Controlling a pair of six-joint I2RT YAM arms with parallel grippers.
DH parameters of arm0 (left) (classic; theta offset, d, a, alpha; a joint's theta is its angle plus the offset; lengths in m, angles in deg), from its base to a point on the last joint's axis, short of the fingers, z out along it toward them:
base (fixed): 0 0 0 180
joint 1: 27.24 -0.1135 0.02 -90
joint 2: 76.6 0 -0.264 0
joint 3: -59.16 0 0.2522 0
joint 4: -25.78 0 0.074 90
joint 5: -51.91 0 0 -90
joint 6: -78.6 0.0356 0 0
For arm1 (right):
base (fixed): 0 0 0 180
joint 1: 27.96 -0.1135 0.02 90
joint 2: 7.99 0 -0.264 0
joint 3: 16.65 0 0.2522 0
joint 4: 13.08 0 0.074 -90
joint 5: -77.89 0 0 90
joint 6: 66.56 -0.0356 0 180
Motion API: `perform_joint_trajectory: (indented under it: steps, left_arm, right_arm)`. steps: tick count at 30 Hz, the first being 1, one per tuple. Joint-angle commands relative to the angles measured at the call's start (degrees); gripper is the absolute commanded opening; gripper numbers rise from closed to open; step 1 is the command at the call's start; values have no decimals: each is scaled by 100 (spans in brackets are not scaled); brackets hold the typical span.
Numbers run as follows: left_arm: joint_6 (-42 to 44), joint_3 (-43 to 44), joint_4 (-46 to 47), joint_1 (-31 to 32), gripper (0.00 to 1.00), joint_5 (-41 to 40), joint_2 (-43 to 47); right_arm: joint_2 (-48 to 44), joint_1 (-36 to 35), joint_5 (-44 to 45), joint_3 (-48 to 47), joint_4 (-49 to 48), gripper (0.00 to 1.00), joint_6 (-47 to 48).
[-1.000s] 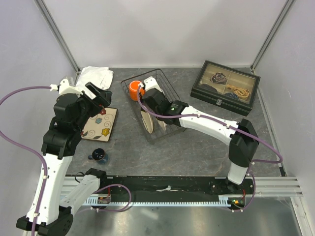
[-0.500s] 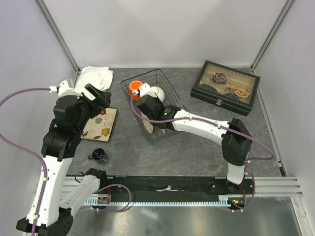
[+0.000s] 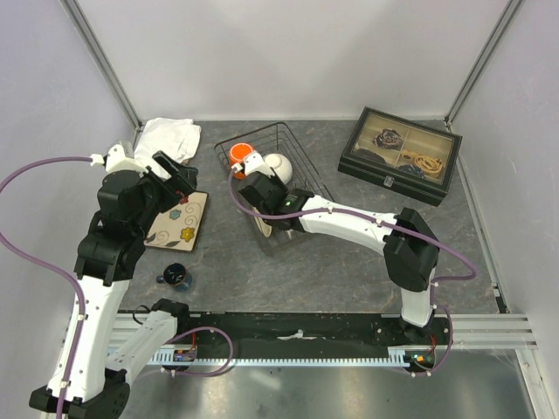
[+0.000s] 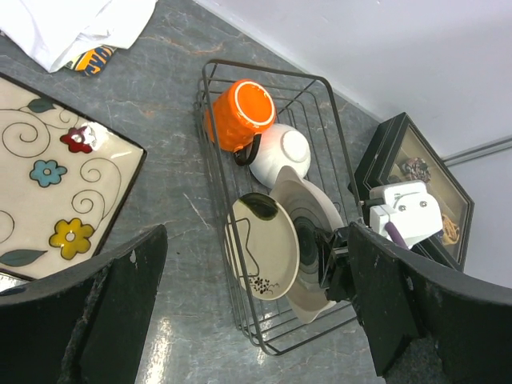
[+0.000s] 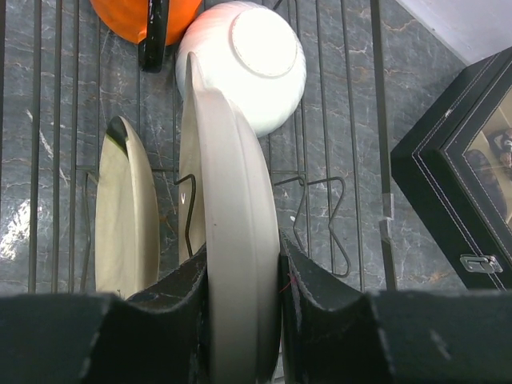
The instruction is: Load the mixed dishes into the dish rack
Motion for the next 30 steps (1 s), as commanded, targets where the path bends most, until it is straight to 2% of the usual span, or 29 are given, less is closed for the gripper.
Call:
perform_joint_trajectory:
  steps: [1,5,6,8,12,15,23,30]
  left_arm:
    - [265,11,-21,-31,99,-171,61]
    - [273,-15,-21,-31,99,-180,52]
    - [273,-33,-21,-31,99,-180,34]
    - [274,-76,-21,-31,99,-189,43]
    - [265,-182,-21,-31,99,-233,95]
    - [238,-226,-65,-40,99,-294,131]
    - [194,-261,-232,-58,99,-602,227]
    - [159,-445,-267,-67,99,-725,298]
  right_arm:
    - [3,-78,-24,-444,-220,13,231]
    - [47,-69,-42,-488,-193,25,205]
    - [47,-69,-33,-479,-185,34,196]
    - [47,-69,2,-479,-185,41,188]
    - [21,-52,90,-488,-176,65,179]
    - [-14,-61,99,-540,-167,76,196]
    - [-356,-61,-33,-637,-158,80,30]
    - [-1348,-61,-410,-453,-351,80,-181]
